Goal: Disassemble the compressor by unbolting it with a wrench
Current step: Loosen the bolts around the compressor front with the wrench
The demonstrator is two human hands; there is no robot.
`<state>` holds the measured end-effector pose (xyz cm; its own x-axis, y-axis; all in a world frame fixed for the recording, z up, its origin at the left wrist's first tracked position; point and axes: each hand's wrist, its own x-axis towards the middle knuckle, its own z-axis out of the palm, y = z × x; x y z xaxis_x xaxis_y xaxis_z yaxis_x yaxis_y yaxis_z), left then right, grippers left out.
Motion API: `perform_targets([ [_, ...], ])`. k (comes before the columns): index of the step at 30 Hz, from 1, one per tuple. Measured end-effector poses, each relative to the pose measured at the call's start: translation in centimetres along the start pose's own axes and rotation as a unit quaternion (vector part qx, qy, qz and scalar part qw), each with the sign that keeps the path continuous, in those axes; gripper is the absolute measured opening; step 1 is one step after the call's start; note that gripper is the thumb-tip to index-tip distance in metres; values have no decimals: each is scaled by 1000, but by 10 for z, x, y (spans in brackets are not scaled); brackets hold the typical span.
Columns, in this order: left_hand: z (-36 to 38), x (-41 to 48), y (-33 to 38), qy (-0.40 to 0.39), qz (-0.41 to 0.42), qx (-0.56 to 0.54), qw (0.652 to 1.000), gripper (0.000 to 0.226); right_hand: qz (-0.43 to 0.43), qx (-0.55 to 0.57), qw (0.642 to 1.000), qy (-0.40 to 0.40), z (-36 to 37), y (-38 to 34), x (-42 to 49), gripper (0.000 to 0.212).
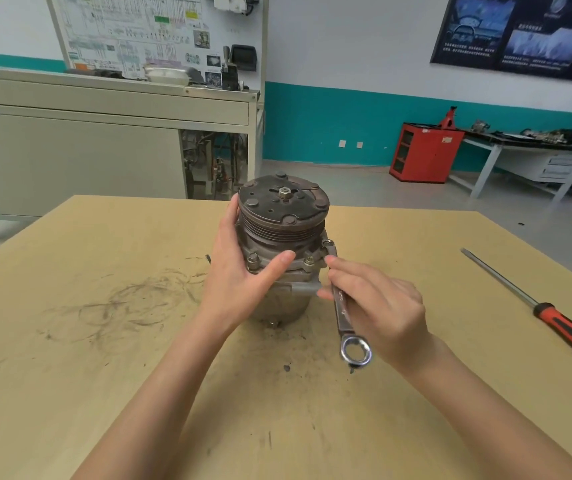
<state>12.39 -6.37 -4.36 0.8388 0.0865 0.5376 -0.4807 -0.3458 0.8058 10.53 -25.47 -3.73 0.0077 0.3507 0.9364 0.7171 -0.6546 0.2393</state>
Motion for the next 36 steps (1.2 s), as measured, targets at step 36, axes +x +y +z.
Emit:
perform_targets([
  [36, -4, -1, -2, -17, -2, 0, 1000, 106, 142, 97, 979, -109, -27, -5, 5, 38],
])
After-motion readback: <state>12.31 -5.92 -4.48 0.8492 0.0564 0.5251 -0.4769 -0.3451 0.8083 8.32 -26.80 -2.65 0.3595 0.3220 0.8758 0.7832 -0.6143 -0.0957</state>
